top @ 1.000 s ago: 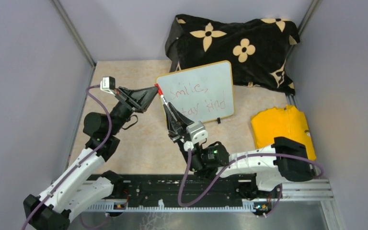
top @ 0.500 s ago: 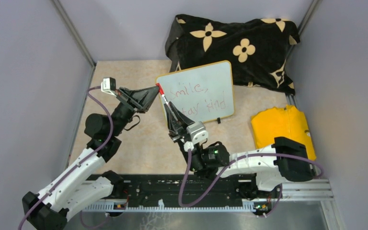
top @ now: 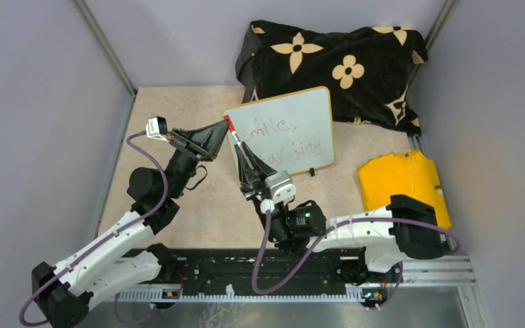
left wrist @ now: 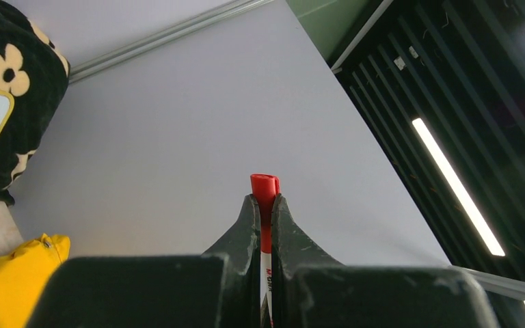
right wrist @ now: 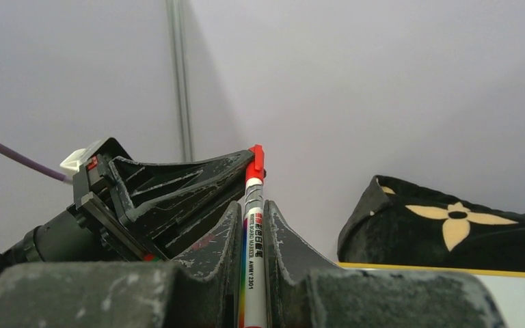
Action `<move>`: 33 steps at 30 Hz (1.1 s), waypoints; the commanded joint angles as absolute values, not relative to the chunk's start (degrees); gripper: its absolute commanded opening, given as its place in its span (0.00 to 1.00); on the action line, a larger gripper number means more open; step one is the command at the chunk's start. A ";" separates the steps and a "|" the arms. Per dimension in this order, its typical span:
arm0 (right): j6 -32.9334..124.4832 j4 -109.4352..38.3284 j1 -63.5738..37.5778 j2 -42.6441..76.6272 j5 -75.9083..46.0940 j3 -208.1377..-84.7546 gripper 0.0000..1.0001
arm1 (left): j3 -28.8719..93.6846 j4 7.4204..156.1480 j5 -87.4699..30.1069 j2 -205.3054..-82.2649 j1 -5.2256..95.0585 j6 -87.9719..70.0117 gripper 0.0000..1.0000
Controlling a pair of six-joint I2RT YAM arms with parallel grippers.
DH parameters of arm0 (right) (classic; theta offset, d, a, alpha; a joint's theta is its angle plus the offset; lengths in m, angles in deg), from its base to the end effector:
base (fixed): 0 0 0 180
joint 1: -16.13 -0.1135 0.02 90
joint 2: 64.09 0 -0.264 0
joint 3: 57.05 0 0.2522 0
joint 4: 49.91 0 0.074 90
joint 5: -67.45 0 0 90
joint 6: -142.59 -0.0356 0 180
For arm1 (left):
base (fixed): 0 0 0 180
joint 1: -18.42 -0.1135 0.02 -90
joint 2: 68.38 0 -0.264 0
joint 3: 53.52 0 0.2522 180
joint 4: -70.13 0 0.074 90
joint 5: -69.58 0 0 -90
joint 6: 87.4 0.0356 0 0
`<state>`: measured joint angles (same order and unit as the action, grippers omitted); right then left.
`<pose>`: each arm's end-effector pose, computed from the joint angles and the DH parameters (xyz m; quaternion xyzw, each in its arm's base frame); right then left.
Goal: Write a sentence on the whiteboard
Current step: Close the whiteboard marker at the center of the board.
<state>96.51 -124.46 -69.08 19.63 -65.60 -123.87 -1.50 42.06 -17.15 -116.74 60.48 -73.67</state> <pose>0.0481 0.2829 0.3871 -0.0827 0.4295 0.2194 0.8721 0.1420 -0.1254 0.3845 -0.1670 0.4578 -0.7426 0.4595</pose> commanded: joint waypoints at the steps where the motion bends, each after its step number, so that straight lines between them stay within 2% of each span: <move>1: 95.04 -125.70 -65.87 21.46 -62.01 -128.04 0.00 | -4.31 44.80 -35.66 -116.97 66.64 -72.14 0.00; 6: 94.10 -125.29 -65.87 19.47 -62.05 -126.30 0.00 | -5.28 44.36 -32.39 -113.89 66.64 -69.59 0.00; 12: 91.53 -123.11 -65.87 16.33 -61.27 -123.78 0.00 | -5.80 45.86 -25.67 -108.97 66.59 -66.28 0.51; 19: 90.45 -121.85 -67.47 13.61 -60.25 -121.84 0.00 | -5.15 47.70 -22.00 -106.21 66.61 -62.48 0.91; 21: 88.29 -119.62 -68.09 11.91 -59.10 -120.81 0.00 | -4.85 48.13 -19.14 -105.45 66.60 -60.03 0.94; 25: 80.31 -111.88 -68.49 7.29 -55.08 -119.09 0.00 | -2.12 49.36 -16.74 -105.11 66.63 -54.03 0.94; 30: 73.39 -105.95 -68.51 3.35 -51.34 -118.36 0.00 | 1.71 49.90 -16.73 -106.53 66.66 -48.42 0.88; 33: 71.67 -104.28 -68.53 2.57 -50.37 -118.44 0.00 | 3.04 49.13 -17.44 -107.40 66.64 -46.60 0.79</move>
